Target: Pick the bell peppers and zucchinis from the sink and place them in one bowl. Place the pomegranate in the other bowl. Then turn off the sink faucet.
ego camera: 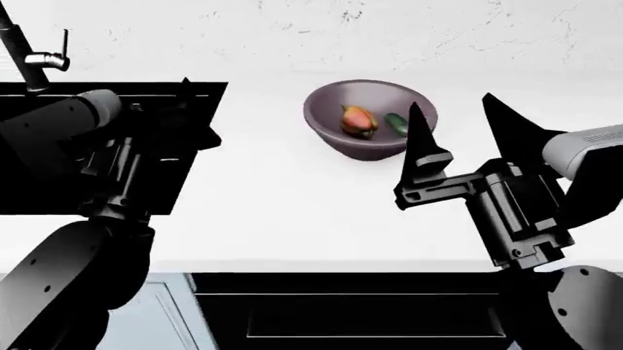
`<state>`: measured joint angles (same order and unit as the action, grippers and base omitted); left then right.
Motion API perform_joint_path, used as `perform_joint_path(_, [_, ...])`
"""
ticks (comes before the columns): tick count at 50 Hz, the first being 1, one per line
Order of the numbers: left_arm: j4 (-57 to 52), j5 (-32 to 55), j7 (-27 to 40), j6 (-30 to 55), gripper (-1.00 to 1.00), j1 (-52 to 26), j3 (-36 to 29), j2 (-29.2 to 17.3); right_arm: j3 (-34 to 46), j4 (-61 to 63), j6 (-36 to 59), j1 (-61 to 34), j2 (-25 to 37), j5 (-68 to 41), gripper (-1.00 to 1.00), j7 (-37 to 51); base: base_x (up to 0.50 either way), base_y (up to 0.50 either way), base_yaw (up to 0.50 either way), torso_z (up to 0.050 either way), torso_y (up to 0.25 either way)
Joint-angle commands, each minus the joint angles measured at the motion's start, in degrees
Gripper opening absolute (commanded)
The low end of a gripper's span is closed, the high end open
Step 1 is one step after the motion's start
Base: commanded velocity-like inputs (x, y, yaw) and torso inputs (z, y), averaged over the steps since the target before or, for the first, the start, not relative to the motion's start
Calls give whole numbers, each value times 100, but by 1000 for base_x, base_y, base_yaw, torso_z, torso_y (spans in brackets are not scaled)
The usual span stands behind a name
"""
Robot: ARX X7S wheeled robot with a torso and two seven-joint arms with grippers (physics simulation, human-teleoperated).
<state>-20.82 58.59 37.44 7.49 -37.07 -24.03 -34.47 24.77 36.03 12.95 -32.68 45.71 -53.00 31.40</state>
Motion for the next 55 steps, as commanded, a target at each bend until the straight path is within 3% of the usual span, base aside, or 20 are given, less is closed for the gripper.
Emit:
perform_joint_path(1, [52,-1,61,-308,100,321,247,-84,205,-16,246,-200,-114,319,100,151,78,500,0,0,0])
perform_joint_path(55, [106,66,135,-308,100,297,310,-49,285,23,281,-267,-137,417,100,91,33,500,0,0,0])
